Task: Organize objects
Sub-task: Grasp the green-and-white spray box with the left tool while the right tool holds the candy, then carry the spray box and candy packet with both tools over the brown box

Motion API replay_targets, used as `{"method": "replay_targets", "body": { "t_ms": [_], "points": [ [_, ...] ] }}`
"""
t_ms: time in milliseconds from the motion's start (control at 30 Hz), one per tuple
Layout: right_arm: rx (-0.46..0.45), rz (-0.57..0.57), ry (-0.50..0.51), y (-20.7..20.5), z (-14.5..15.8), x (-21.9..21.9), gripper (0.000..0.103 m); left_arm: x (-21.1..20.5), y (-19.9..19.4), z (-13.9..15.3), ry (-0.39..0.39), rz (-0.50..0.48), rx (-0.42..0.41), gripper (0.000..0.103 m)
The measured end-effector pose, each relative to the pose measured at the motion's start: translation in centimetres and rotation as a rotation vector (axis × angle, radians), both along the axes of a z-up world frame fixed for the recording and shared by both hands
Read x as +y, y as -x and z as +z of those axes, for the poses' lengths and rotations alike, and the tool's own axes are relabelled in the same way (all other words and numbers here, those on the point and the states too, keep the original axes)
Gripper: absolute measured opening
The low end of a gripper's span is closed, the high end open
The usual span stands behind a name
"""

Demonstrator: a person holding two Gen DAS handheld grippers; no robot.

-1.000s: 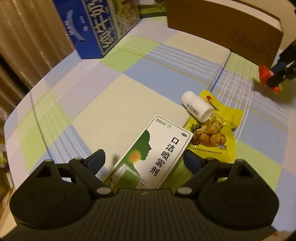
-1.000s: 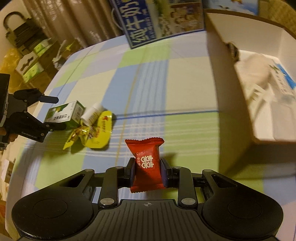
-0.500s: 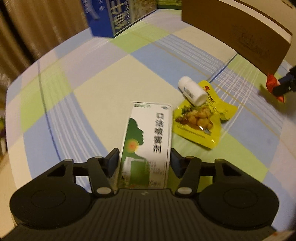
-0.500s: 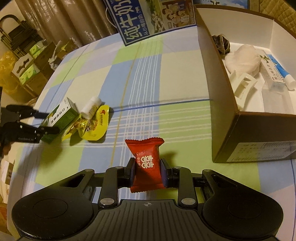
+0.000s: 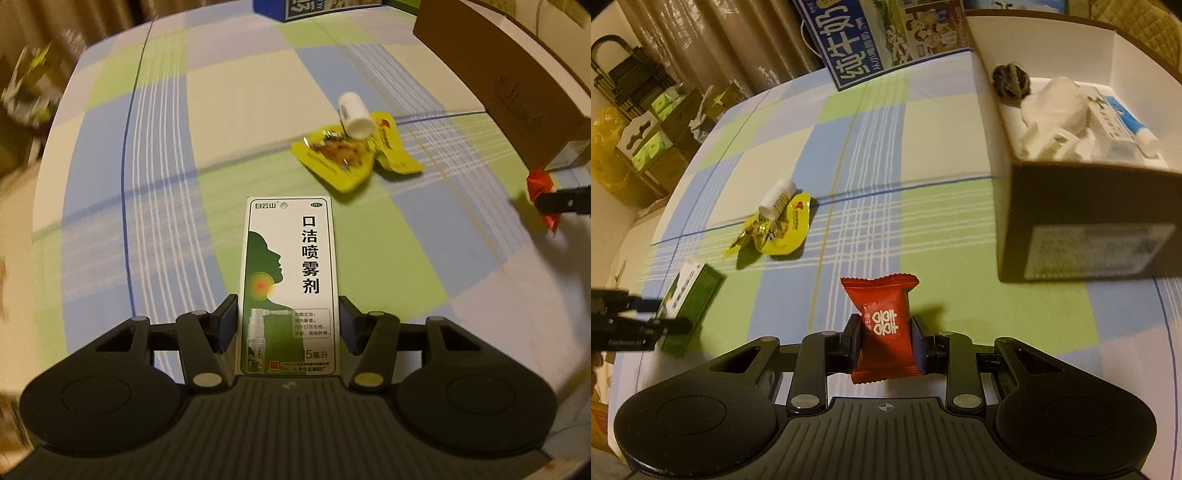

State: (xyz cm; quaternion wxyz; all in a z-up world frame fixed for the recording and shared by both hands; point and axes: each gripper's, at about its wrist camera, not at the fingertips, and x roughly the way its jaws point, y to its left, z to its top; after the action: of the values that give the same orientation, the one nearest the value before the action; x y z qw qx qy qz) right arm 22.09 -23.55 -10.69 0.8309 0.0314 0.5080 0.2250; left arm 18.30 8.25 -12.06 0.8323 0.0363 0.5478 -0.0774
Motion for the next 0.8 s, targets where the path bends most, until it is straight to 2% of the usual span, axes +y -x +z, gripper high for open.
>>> {"method": "replay_targets", "body": {
  "t_ms": [200,333,433,533,800],
  "points": [
    [0.006,-0.031,-0.004,1.5,0.1,-1.4,0.025,-0.7,0.9,-0.1,0.032,0.058,0.034,0.053],
    [-0.002,-0.05,-0.012,2.3,0.4,-2.1,0.025,-1.1,0.0,-0.4,0.037,0.078,0.039,0.058],
    [-0.01,-0.063,-0.014,2.9,0.7,-2.6,0.025,-1.6,-0.4,-0.6,0.021,0.079,0.026,0.057],
    [-0.016,-0.081,-0.015,3.5,1.0,-3.4,0.025,-2.0,-0.5,-0.7,-0.003,0.076,0.013,0.052],
    [-0.03,-0.112,-0.017,4.5,1.9,-5.3,0.025,-2.7,0.7,-0.3,0.013,0.091,0.001,0.052]
  ]
}}
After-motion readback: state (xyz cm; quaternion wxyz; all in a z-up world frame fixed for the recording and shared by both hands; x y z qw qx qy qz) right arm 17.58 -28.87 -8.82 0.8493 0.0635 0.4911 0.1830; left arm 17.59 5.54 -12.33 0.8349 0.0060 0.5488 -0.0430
